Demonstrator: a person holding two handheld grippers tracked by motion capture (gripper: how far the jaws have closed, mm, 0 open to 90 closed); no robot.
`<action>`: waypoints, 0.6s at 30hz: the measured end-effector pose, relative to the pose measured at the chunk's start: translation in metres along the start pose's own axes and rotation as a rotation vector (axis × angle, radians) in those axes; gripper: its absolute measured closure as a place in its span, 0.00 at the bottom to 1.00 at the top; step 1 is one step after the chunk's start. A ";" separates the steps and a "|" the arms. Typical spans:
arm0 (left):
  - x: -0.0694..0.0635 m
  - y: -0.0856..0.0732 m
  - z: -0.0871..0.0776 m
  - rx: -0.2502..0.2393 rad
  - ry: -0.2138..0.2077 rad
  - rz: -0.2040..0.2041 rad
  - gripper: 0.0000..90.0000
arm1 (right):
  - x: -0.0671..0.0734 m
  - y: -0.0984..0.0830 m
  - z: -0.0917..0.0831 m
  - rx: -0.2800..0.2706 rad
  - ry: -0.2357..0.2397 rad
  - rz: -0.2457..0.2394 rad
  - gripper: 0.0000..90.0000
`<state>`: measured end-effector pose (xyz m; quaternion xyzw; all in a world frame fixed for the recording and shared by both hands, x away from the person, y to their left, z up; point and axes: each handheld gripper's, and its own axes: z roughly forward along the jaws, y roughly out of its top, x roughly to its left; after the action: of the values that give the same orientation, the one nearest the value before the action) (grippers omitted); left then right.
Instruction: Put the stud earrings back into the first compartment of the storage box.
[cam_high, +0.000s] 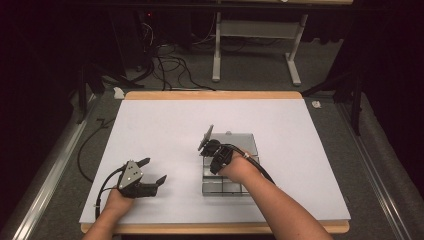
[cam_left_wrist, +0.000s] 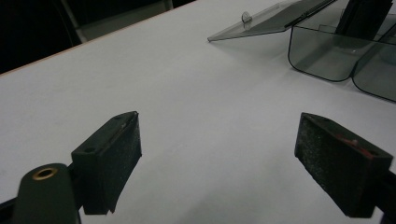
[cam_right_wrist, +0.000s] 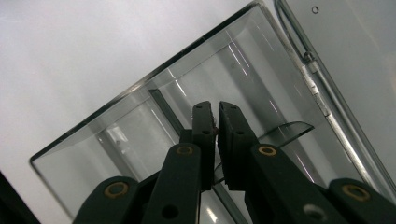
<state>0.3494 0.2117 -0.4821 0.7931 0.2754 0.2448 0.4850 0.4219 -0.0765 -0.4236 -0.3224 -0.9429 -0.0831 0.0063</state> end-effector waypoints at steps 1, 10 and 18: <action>0.000 0.000 0.000 0.000 0.000 0.000 0.17 | 0.000 0.000 0.000 0.000 0.000 0.000 0.96; 0.000 0.000 0.000 0.002 0.001 -0.003 0.17 | -0.004 -0.001 0.008 0.026 0.018 0.009 0.96; 0.001 0.000 0.000 -0.001 0.001 -0.010 0.17 | -0.007 -0.003 -0.002 -0.024 0.024 0.013 0.91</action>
<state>0.3500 0.2122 -0.4821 0.7916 0.2793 0.2428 0.4863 0.4251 -0.0834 -0.4224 -0.3274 -0.9397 -0.0984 0.0143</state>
